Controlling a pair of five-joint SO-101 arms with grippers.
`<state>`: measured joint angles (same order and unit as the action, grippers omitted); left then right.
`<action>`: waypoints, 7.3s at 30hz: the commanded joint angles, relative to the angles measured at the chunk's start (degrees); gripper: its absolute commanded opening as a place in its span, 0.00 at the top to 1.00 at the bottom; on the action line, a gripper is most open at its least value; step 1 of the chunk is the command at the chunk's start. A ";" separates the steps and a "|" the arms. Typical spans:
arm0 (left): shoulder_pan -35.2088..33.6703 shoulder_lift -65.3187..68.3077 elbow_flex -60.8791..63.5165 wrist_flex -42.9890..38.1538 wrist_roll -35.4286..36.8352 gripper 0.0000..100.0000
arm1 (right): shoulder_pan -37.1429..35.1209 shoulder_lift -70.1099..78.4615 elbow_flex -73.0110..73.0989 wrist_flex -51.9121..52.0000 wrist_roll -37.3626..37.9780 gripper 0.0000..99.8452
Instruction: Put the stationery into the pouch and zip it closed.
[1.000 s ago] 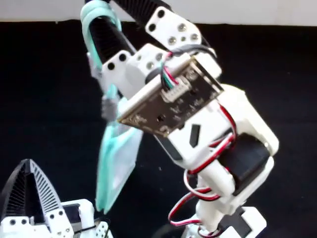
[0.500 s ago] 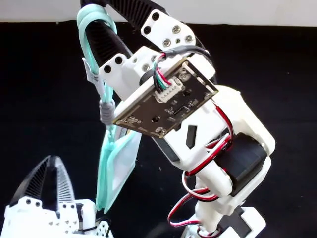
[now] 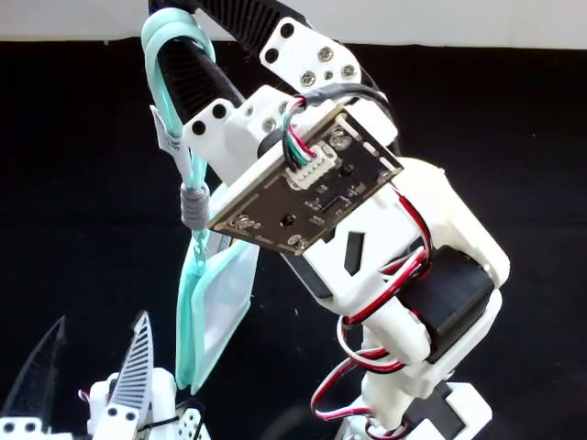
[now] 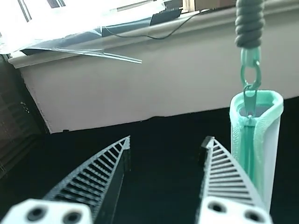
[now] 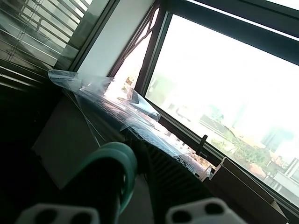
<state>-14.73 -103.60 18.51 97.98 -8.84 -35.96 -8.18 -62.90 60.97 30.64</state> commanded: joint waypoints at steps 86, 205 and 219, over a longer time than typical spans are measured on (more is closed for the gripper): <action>36.88 17.45 13.05 -7.65 15.82 0.81 | 0.04 -0.48 3.56 0.13 0.18 0.99; 26.95 11.47 -3.12 2.99 5.71 0.99 | 98.42 18.24 -1.10 -7.16 -12.22 0.99; 27.21 11.47 -9.80 3.08 4.84 0.99 | 98.77 18.68 6.81 -12.09 -12.13 0.99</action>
<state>13.23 -91.03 10.86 99.82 -2.68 55.74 10.64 -58.33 53.85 18.07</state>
